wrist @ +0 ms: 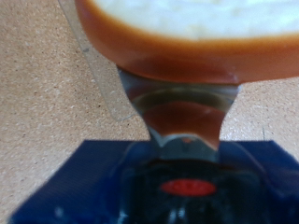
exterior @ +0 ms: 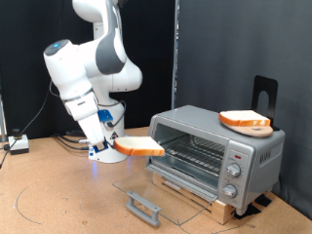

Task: Make a piece of toast with the oven

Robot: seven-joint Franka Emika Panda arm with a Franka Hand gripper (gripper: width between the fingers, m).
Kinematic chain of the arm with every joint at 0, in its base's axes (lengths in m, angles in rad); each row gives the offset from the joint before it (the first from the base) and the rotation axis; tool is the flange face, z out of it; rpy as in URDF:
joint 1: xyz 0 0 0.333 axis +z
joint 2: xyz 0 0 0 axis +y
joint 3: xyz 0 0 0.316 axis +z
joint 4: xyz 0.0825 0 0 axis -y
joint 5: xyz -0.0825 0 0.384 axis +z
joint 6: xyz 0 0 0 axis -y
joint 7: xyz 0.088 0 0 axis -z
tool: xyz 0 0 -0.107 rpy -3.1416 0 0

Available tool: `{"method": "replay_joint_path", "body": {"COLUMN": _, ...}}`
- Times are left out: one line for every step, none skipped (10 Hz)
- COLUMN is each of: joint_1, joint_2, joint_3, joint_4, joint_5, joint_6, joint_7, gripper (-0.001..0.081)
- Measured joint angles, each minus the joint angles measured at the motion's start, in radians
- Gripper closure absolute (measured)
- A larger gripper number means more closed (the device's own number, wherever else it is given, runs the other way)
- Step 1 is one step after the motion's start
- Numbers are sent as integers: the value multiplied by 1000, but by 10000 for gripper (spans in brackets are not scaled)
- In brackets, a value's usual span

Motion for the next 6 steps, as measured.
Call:
{"method": "replay_joint_path", "body": {"joint_1": 14, "joint_2": 16, "joint_3": 5, "joint_4": -12, "joint_5": 30, "joint_6": 26, "joint_7": -18, "gripper": 411}}
{"method": "replay_joint_path", "body": {"joint_1": 35, "joint_2": 26, "joint_3": 12, "joint_4": -21, "joint_5": 70, "joint_6": 43, "joint_7": -37, "gripper": 411}}
{"method": "replay_joint_path", "body": {"joint_1": 57, "joint_2": 28, "joint_3": 25, "joint_4": -32, "joint_5": 102, "joint_6": 57, "joint_7": -48, "gripper": 411}}
{"method": "replay_joint_path", "body": {"joint_1": 79, "joint_2": 27, "joint_3": 43, "joint_4": -47, "joint_5": 120, "joint_6": 76, "joint_7": -49, "gripper": 411}}
{"method": "replay_joint_path", "body": {"joint_1": 99, "joint_2": 26, "joint_3": 67, "joint_4": -62, "joint_5": 127, "joint_6": 97, "joint_7": -48, "gripper": 411}}
{"method": "replay_joint_path", "body": {"joint_1": 118, "joint_2": 24, "joint_3": 95, "joint_4": -78, "joint_5": 132, "joint_6": 123, "joint_7": -41, "gripper": 411}}
